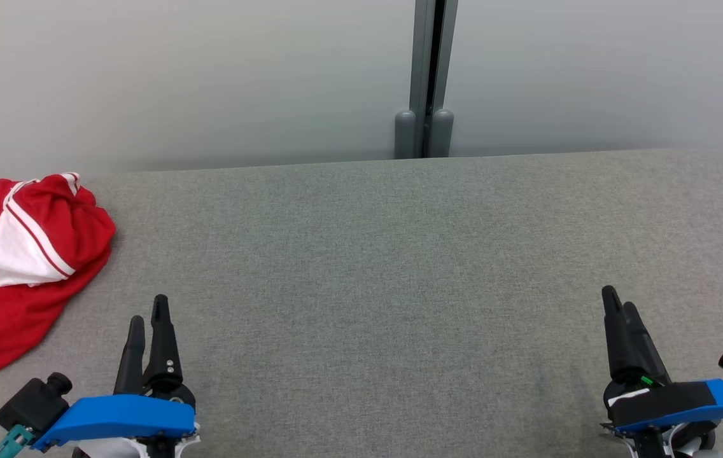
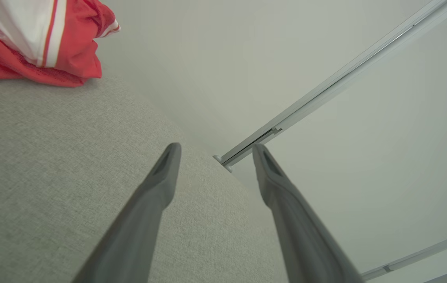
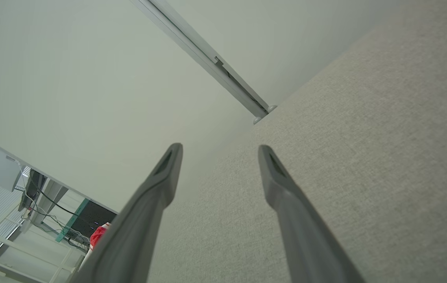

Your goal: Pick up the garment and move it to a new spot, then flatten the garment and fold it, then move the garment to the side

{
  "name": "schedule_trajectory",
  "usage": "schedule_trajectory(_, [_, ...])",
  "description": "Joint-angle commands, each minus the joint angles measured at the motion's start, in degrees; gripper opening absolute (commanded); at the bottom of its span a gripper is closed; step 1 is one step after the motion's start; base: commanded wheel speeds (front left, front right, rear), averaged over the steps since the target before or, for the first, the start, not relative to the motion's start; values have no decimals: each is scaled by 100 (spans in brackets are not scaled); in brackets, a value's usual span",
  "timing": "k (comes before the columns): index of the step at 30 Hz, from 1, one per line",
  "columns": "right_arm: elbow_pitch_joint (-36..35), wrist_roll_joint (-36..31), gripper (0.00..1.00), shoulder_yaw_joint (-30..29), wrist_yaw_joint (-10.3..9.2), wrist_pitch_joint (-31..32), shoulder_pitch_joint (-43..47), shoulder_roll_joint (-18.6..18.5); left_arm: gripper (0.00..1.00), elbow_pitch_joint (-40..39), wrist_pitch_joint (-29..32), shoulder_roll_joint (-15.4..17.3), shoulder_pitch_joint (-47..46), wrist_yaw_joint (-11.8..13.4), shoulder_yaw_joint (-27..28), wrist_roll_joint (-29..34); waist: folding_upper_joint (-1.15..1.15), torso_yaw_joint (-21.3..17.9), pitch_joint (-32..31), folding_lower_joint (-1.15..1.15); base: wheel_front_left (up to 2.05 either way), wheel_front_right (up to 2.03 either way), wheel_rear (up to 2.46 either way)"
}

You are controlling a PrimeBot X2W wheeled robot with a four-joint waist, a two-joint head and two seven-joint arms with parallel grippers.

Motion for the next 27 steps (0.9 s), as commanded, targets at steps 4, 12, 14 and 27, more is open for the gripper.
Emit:
schedule_trajectory(4, [-66,-544,100,92,10,-131,17,-42,100,-45,-128,50,13,83,-146,712,0,6,11,0,0,0,0])
schedule_trajectory(12, [-34,-1257,100,180,10,-269,48,-46,100,96,-267,53,73,179,-238,1442,0,14,20,0,0,0,0])
schedule_trajectory(14, [-36,-1412,100,199,11,-301,58,-47,100,116,-300,53,89,210,-246,1584,0,16,20,0,0,0,0])
schedule_trajectory(27, [64,-2339,100,296,12,-490,91,-52,100,283,-491,56,181,287,-308,2298,0,19,8,0,0,0,0])
